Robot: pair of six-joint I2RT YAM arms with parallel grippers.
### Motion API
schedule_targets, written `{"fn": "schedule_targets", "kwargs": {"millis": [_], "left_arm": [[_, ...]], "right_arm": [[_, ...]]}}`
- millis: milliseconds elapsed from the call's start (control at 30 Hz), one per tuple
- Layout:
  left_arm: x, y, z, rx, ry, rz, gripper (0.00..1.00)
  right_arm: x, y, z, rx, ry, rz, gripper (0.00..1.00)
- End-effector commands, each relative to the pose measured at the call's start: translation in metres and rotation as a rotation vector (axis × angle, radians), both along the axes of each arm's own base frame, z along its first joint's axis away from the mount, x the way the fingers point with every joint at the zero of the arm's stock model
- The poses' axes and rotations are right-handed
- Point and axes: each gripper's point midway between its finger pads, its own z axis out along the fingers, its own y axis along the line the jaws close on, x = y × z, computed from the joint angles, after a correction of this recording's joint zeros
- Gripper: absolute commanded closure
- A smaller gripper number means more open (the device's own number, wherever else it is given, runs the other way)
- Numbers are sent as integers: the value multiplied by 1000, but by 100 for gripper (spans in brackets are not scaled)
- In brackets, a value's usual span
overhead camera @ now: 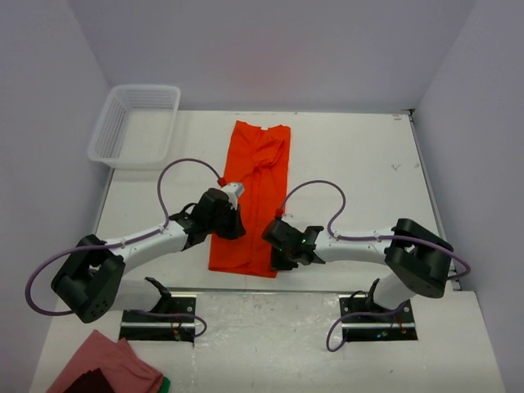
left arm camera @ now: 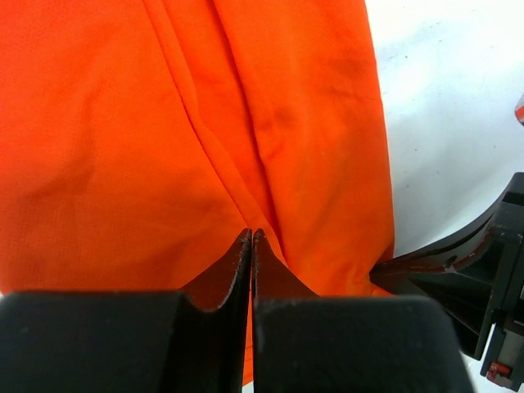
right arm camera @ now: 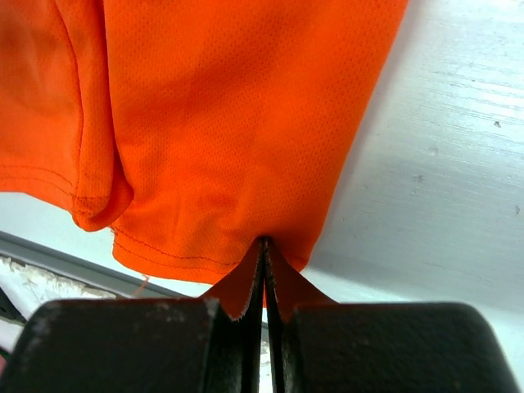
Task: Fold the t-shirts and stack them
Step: Grab the bottom of the folded rectangular tshirt with both arms
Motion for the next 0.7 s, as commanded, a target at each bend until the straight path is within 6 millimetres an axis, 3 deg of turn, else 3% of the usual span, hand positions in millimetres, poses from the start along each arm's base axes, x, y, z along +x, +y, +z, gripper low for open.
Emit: {"fn": "schedule_targets", "kwargs": {"millis": [0, 400, 600, 667], "left_arm": [[0, 7, 2, 22, -17, 22, 100], [-7, 20, -11, 60, -6, 47, 100], [-7, 26, -13, 80, -10, 78, 100], [-8, 32, -13, 107, -22, 107, 95]], "right_arm": [[6, -44, -25, -203, -17, -87, 100], [26, -69, -18, -287, -67, -171, 100], [33, -70, -9, -286, -114, -143, 100], [35, -69, -6, -275, -135, -117, 100]]}}
